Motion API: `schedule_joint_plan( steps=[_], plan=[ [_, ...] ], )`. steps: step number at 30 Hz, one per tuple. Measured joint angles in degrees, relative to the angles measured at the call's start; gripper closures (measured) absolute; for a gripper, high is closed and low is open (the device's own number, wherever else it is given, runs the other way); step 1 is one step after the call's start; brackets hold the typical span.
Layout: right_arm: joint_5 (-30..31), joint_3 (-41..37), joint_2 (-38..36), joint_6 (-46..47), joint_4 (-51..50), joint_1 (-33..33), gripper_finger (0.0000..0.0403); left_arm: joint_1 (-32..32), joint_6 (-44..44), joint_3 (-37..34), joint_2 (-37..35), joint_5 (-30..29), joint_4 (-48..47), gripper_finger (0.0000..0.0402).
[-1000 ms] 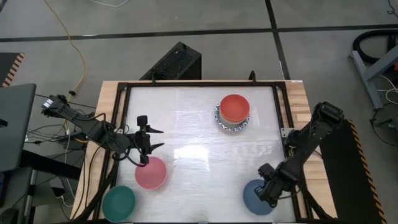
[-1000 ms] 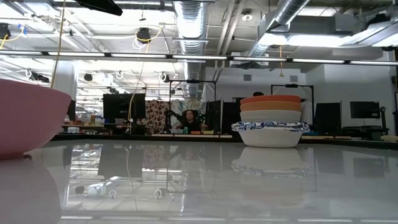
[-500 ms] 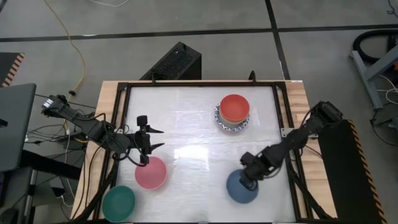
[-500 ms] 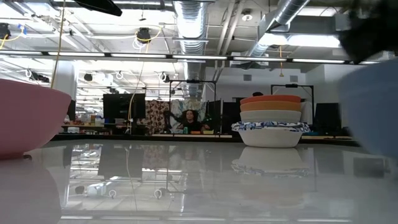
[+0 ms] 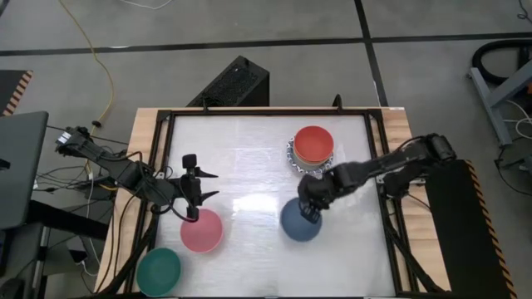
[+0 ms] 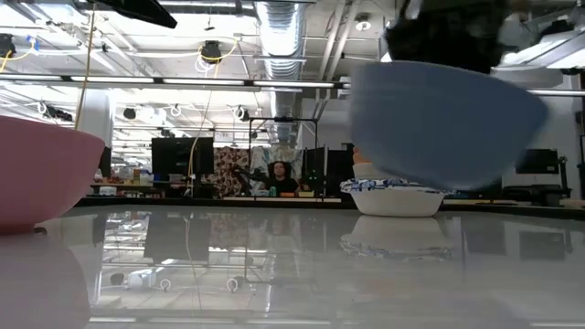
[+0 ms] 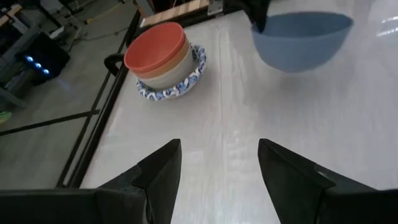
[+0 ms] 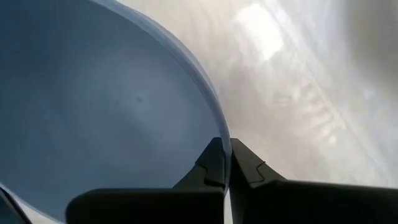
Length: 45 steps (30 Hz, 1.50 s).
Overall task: Nest bowls inside each other
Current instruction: Stack the blue bowl on top of the orange bowl
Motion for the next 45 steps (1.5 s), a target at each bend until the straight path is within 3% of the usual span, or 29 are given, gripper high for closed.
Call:
schedule_joint_plan(
  steps=[7, 16, 26, 30, 38, 45],
  plan=[
    [0.03, 7.54, -2.57, -8.74, -10.02, -7.17, 0.0393, 0.0, -1.52, 0.0, -0.02, -0.11, -1.04, 0.0198],
    [9.79, 14.53, -9.61, -16.15, -15.32, -15.24, 0.0391, 0.0, -2.95, 0.0, -0.02, -0.15, -1.1, 0.0198],
    [19.97, 14.78, -14.44, -4.73, -18.4, -28.02, 0.039, 0.0, -3.77, 0.0, -0.02, -0.18, -1.28, 0.0198],
    [17.94, 14.78, -13.01, -4.53, -19.7, -33.17, 0.039, 0.0, -3.78, 0.0, -0.01, -0.2, -1.26, 0.0198],
    [6.77, 14.76, -8.19, -12.5, -19.71, -42.74, 0.039, 0.0, -3.98, 0.0, -0.02, -0.22, -1.26, 0.0198],
    [1.06, 14.72, -7.87, -16.35, -19.87, -49.73, 0.039, -0.02, -6.03, 0.0, -0.02, -0.12, -4.24, 0.0198]
  ],
)
